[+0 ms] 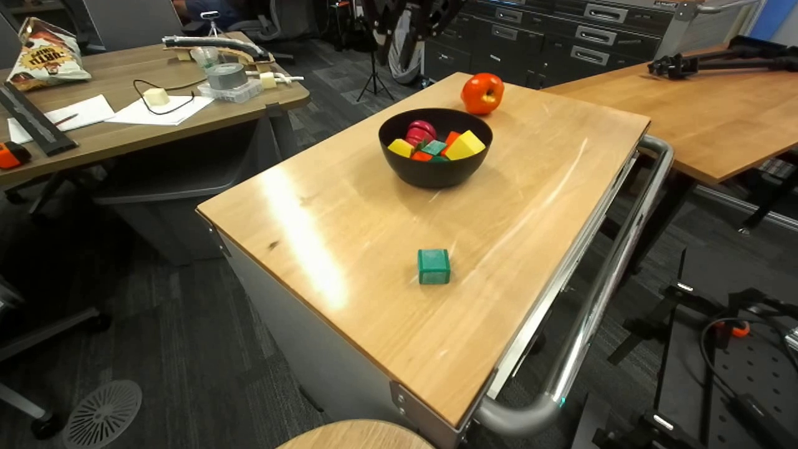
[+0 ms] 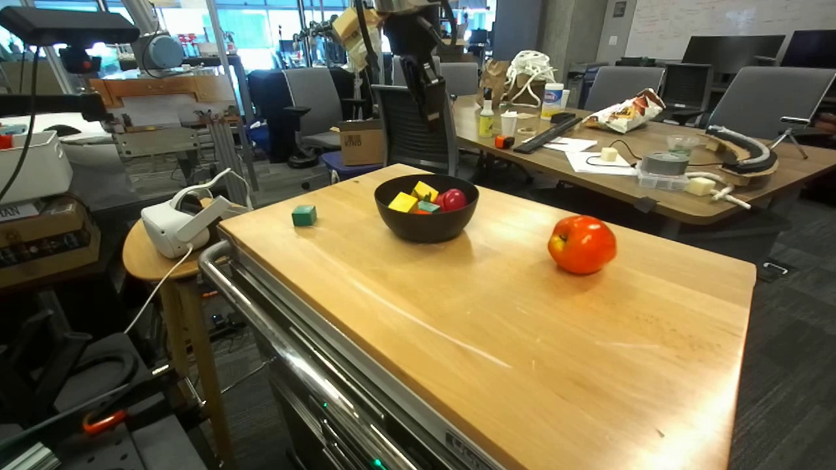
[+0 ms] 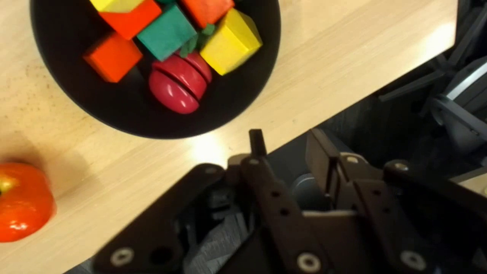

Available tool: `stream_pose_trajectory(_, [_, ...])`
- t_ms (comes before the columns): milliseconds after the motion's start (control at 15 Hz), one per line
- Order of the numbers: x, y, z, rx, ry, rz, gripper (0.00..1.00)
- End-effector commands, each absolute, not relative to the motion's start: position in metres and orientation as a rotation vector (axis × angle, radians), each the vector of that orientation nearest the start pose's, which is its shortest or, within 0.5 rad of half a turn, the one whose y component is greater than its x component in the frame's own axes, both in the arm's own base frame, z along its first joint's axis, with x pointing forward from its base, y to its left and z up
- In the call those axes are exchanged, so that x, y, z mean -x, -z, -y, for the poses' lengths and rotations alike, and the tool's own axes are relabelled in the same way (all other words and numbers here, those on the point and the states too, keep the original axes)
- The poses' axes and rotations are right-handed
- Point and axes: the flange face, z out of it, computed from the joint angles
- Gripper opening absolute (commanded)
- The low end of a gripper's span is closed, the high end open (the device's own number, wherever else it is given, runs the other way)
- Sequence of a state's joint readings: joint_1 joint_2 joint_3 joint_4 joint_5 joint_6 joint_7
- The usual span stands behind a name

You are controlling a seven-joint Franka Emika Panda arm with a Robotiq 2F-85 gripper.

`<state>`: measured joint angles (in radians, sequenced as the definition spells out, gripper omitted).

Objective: Remove the blocks from the black bowl

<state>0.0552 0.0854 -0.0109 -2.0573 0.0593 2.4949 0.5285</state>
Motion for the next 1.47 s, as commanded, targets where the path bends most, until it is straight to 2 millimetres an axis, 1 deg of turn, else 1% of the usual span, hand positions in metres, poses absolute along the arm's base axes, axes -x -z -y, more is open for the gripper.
stream_pose_trajectory(0, [-0.594, -0.4, -0.015, 2.909, 0.363, -0.821, 0.68])
stream_pose_trajectory(267, [-0.599, -0.361, -0.001, 2.918, 0.291, -0.868, 0.96])
stream_pose_trajectory(333, [-0.6, -0.354, 0.002, 2.918, 0.278, -0.882, 1.0])
stream_pose_trajectory(400, [-0.601, -0.349, 0.005, 2.917, 0.264, -0.892, 0.95])
stream_pose_trajectory(467, [-0.602, -0.344, 0.007, 2.916, 0.251, -0.899, 0.87])
stream_pose_trajectory(533, [-0.602, -0.34, 0.008, 2.917, 0.24, -0.906, 0.71])
stream_pose_trajectory(600, [-0.602, -0.337, 0.009, 2.917, 0.228, -0.912, 0.71])
stream_pose_trajectory(733, [-0.602, -0.333, 0.008, 2.911, 0.205, -0.919, 0.55])
stream_pose_trajectory(800, [-0.602, -0.331, 0.008, 2.908, 0.194, -0.92, 0.45])
stream_pose_trajectory(933, [-0.602, -0.329, 0.006, 2.907, 0.18, -0.92, 0.32])
stream_pose_trajectory(1000, [-0.602, -0.33, 0.006, 2.907, 0.179, -0.92, 0.23])
stream_pose_trajectory(1067, [-0.602, -0.33, 0.006, 2.907, 0.176, -0.921, 0.16])
stream_pose_trajectory(1133, [-0.602, -0.33, 0.006, 2.908, 0.175, -0.921, 0.11])
stream_pose_trajectory(1200, [-0.602, -0.33, 0.006, 2.909, 0.172, -0.921, 0.09])
stream_pose_trajectory(1267, [-0.602, -0.33, 0.006, 2.91, 0.166, -0.922, 0.05])
stream_pose_trajectory(1400, [-0.601, -0.329, 0.006, 2.913, 0.159, -0.923, 0.06])
